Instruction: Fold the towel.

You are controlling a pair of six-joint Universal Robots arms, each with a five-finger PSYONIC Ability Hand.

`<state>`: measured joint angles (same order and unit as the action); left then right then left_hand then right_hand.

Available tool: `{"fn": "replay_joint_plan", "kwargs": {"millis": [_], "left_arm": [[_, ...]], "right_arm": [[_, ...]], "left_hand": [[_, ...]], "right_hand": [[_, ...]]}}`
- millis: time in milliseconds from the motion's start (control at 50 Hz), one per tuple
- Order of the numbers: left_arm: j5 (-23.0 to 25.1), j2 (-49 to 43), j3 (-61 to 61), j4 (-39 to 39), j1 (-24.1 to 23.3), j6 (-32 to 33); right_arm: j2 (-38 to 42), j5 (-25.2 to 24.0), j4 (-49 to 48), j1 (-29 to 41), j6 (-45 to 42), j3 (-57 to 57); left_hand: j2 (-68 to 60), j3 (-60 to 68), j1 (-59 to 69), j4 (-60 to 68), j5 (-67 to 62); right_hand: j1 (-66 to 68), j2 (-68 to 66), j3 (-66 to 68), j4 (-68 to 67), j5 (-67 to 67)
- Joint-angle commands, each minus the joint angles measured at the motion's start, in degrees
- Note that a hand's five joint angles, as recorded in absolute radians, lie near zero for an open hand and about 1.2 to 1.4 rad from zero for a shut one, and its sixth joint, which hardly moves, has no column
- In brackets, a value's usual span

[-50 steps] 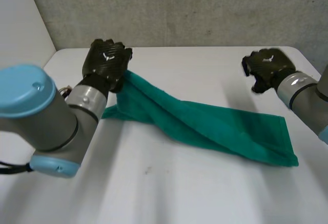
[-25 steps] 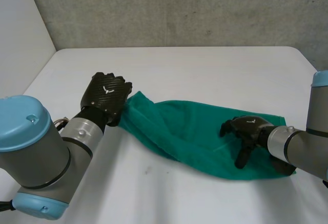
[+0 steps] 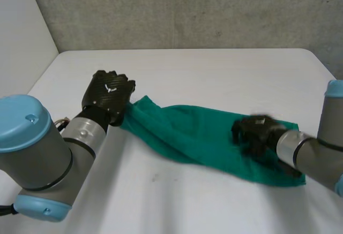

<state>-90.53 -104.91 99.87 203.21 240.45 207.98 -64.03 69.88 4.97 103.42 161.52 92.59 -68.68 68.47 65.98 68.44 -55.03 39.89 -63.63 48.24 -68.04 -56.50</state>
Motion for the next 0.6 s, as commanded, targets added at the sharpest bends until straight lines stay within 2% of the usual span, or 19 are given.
{"fn": "replay_joint_plan", "kwargs": {"millis": [20, 80, 120, 140, 220, 280, 340, 420, 440, 460, 520, 600], "left_arm": [[-0.35, -4.86, -14.42, 6.58, 0.28, 0.06], [-0.7, -6.97, -23.8, 7.72, 0.2, -0.12], [-0.79, -7.59, -28.04, 8.25, 0.19, -0.38], [-1.14, -7.68, -29.98, 8.69, 0.19, -0.47], [-3.25, -7.68, -35.79, 12.2, 0.11, -0.47], [-3.6, -7.16, -35.01, 13.09, -0.42, -0.47], [-3.69, -6.72, -32.03, 12.39, -1.03, -0.47], [-3.34, -5.13, -25.69, 12.04, -1.12, -0.38], [-3.17, -4.26, -22.65, 12.04, -1.12, -0.38], [-2.99, -3.56, -20.09, 12.04, -1.12, -0.3], [-2.99, -2.33, -15.87, 11.95, -1.21, -0.03], [-2.99, 1.63, -11.9, 11.95, -1.12, 0.06]], "right_arm": [[-6.72, 4.38, -7.16, 0.55, 0.46, -11.43], [-6.55, 6.49, -9.62, 1.87, 0.46, -21.62], [-6.46, 7.02, -10.5, 2.22, 0.46, -23.58], [-6.37, 8.59, -13.81, 2.83, 0.29, -27.95], [-6.46, 10.54, -19.37, 3.02, 0.55, -31.85], [-6.46, 10.1, -17.9, 3.37, 0.38, -30.99], [-6.37, 9.93, -12.46, 4.24, 0.55, -28.35], [-6.2, 9.75, -4.89, 5.65, 0.81, -23.08], [-6.2, 9.75, -4.88, 5.65, 0.82, -23.07], [-5.85, 9.84, -2.62, 6.18, 1.51, -20.81], [-4.27, 9.75, -0.23, 7.14, 7.2, -16.32], [-2.16, 9.4, 0.13, 7.24, 16.62, -15.07]], "left_hand": [[-11.32, 11.53, 14.02, 11.56, -14.97], [-11.32, 11.53, 14.02, 11.56, -14.97], [-11.32, 11.53, 14.02, 11.56, -14.97], [-11.32, 11.53, 14.02, 11.56, -14.97], [-11.32, 11.53, 14.02, 11.56, -14.97], [-11.32, 11.53, 14.02, 11.56, -14.97], [-11.32, 11.53, 14.02, 11.56, -14.97], [-11.32, 11.53, 14.02, 11.56, -14.97], [-11.32, 11.53, 14.02, 11.56, -14.97], [-11.32, 11.53, 14.02, 11.56, -14.97], [-11.32, 11.53, 14.02, 11.56, -14.97], [-11.32, 11.53, 14.02, 11.56, -14.97]], "right_hand": [[40.11, -16.37, 31.76, -11.96, -13.5], [40.11, -16.37, 31.76, -11.96, -13.5], [40.11, -16.37, 31.76, -11.96, -13.5], [40.11, -16.37, 31.76, -11.96, -13.5], [40.11, -16.37, 31.76, -11.96, -13.5], [40.11, -16.37, 31.76, -11.96, -13.5], [40.11, -16.37, 31.76, -11.96, -13.5], [6.1, 17.64, -2.25, 22.05, 20.51], [6.02, 17.71, -2.33, 22.13, 20.59], [-3.3, 27.04, -11.65, 31.45, 29.91], [-11.28, 35.01, -19.63, 39.43, 37.88], [-14.5, 38.23, -22.85, 42.65, 41.1]]}}
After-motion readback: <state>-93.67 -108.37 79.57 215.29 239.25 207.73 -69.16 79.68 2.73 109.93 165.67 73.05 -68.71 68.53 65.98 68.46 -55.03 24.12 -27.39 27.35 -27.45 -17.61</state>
